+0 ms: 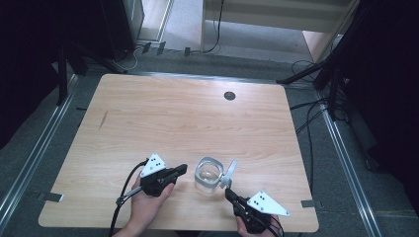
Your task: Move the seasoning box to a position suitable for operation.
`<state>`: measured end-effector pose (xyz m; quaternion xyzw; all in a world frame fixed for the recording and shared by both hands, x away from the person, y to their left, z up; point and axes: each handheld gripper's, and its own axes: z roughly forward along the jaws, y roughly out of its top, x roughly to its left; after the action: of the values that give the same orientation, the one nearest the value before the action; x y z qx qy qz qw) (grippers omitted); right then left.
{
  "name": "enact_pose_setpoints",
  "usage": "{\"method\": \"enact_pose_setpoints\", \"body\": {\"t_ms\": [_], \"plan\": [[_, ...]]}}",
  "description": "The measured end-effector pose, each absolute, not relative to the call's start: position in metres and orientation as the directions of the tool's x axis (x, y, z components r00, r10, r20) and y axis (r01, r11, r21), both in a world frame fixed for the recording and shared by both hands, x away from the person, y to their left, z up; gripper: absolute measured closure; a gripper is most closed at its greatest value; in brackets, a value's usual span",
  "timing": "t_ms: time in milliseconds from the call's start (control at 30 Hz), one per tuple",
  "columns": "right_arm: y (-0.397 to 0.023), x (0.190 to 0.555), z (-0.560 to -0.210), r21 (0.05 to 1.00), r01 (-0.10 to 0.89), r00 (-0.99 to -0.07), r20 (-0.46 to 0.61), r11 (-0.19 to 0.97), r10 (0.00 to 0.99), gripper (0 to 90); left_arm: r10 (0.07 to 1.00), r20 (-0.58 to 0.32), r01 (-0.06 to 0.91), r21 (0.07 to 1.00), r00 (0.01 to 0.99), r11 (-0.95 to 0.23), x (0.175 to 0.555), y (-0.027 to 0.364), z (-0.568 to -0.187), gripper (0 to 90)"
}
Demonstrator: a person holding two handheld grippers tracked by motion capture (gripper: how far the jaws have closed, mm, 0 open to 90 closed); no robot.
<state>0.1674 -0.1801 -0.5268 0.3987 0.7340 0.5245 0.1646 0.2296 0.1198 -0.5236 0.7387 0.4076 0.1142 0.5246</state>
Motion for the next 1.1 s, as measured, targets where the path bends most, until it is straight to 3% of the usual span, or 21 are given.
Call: {"method": "enact_pose_setpoints", "body": {"t_ms": [700,1100], "plan": [[-0.188,0.252,-0.526,0.905,0.418,-0.550,0.178,0.084,0.816,90.0,0.699,-0.271,0.480,0.869,0.662,-0.118,0.232,0.108,-0.525,90.0],[-0.165,0.204,-0.518,0.897,0.438,-0.492,0.185,0.058,0.851,90.0,0.718,-0.305,0.495,0.866,0.625,-0.063,0.266,0.103,-0.520,89.8]]}}
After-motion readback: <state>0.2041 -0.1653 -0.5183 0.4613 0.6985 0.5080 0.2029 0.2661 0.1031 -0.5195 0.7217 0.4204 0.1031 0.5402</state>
